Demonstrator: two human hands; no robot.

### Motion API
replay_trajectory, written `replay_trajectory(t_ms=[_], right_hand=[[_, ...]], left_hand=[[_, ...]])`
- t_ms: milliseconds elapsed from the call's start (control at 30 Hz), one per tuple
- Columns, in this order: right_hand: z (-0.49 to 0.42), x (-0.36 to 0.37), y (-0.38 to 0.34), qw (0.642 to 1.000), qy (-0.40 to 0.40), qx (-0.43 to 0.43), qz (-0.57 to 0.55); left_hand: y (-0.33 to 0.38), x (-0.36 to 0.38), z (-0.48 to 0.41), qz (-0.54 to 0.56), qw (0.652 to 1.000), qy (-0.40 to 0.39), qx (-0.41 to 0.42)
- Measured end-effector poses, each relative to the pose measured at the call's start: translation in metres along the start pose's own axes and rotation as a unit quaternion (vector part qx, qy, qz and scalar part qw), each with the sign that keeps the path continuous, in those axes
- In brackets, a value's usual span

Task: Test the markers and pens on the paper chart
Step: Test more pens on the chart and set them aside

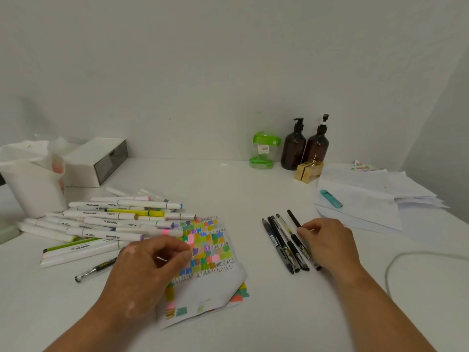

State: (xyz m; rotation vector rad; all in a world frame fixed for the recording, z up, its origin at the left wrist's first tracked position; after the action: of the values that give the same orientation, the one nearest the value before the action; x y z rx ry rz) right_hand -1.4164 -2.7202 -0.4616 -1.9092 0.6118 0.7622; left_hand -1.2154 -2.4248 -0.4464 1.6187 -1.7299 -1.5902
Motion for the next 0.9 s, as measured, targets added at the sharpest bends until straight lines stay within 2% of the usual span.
replay_trajectory(t_ms=[167,300,400,533,767,900], right_hand=[[0.001,0.000,-0.001,1.000,-0.017,0.001,0.022],[0.004,-0.012,-0.007,1.000,0.008,-0.014,0.000],[0.018,-0.017,-0.031,0.996,0.034,-0.074,-0.043],[0.057,-0.004,-0.073,0.979,-0.018,-0.180,-0.096],[0.088,0.006,-0.088,0.948,-0.111,-0.250,-0.161],[0.094,0.008,-0.093,0.944,-0.142,-0.245,-0.172]], left_hand=[[-0.007,-0.007,-0.004,-0.037,0.999,0.015,0.035],[-0.016,-0.033,-0.013,-0.152,0.983,0.066,0.075],[-0.030,-0.060,-0.013,-0.268,0.953,0.111,0.086],[-0.047,-0.073,-0.009,-0.373,0.921,0.081,0.074],[-0.047,-0.070,0.002,-0.364,0.928,0.021,0.074],[-0.029,-0.058,0.006,-0.288,0.953,0.015,0.097]])
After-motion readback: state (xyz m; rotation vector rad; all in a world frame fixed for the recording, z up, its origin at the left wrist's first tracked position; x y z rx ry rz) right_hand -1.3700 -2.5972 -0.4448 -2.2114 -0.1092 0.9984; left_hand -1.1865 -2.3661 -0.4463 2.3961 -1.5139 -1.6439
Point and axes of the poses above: each hand's wrist, its own z-axis away from the middle knuckle, its own x-axis out of the palm, y = z × x, the point moved 3 cm from there along -z, towards the middle knuckle, and after that the axes turned 11 degrees about y, right-handed, at the moved point
